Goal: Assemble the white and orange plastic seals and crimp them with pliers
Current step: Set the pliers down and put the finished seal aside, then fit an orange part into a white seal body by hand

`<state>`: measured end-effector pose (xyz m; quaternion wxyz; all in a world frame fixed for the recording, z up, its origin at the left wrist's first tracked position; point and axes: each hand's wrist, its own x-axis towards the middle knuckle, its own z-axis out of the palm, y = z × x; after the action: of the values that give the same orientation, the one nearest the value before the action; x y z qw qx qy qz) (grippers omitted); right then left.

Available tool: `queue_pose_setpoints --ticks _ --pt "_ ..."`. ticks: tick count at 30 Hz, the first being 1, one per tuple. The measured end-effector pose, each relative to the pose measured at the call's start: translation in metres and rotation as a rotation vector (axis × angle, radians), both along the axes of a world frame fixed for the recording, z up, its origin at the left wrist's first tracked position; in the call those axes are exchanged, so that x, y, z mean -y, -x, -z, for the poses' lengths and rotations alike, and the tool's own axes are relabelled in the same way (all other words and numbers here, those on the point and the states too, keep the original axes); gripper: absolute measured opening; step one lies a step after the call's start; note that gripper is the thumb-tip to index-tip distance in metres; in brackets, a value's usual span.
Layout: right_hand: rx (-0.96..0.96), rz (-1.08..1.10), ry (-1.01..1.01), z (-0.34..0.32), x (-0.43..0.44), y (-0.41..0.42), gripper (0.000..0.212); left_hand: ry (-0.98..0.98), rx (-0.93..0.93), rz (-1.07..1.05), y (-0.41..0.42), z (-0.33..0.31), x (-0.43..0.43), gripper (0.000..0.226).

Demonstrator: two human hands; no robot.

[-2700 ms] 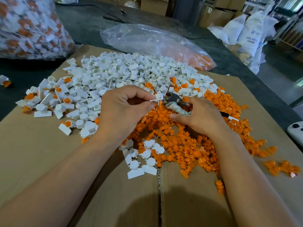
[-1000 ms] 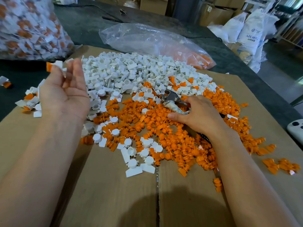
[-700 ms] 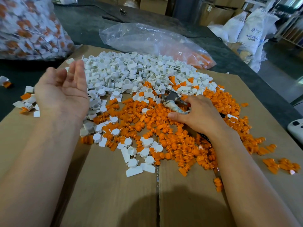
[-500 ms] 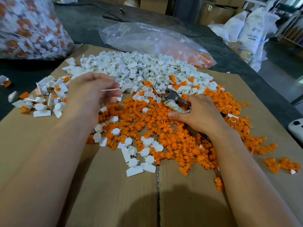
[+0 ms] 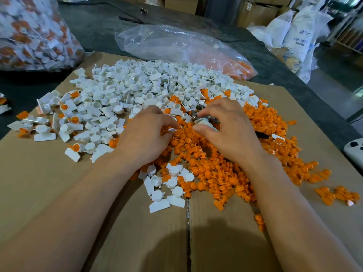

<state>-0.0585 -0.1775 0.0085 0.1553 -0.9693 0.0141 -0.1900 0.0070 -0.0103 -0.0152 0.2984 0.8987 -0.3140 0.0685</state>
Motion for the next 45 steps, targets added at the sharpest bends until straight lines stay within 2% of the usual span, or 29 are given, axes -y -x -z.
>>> queue_pose_setpoints --ticks 3,8,12,19,21,24,26,29,35,39,45 --pt "-0.011 -0.084 -0.017 0.000 -0.006 0.001 0.024 -0.070 0.055 0.003 0.000 0.004 0.004 0.032" --pt "-0.063 -0.143 0.045 0.005 -0.014 -0.005 0.028 -0.143 0.086 -0.028 -0.001 0.005 0.005 0.026" --pt "-0.085 -0.161 0.100 0.010 -0.019 -0.012 0.030 -0.129 0.078 -0.043 0.001 0.004 0.006 0.020" --pt "-0.081 -0.184 0.103 0.012 -0.018 -0.015 0.015 -0.091 0.043 -0.031 -0.001 0.005 0.005 0.021" --pt "-0.073 -0.190 0.128 0.012 -0.018 -0.015 0.014 -0.039 0.033 -0.037 -0.001 0.005 0.005 0.021" --pt "-0.031 -0.182 0.108 0.011 -0.019 -0.014 0.012 0.143 0.006 -0.085 -0.001 0.000 0.003 0.016" --pt "0.013 -0.169 0.042 0.008 -0.019 -0.012 0.011 0.289 -0.062 -0.120 0.001 -0.006 0.002 0.004" --pt "0.098 -0.151 -0.102 0.004 -0.019 -0.007 0.012 0.547 -0.305 -0.123 0.004 -0.014 0.001 0.015" --pt "0.199 -0.127 -0.338 0.002 -0.018 -0.002 0.010 0.854 -0.774 -0.055 0.007 -0.022 0.000 0.020" --pt "0.181 -0.129 -0.515 0.001 -0.020 -0.001 0.021 0.914 -0.871 0.030 0.009 -0.023 -0.001 0.014" --pt "0.174 -0.177 -0.636 0.001 -0.025 -0.001 0.026 0.953 -0.933 0.106 0.011 -0.023 0.001 0.010"
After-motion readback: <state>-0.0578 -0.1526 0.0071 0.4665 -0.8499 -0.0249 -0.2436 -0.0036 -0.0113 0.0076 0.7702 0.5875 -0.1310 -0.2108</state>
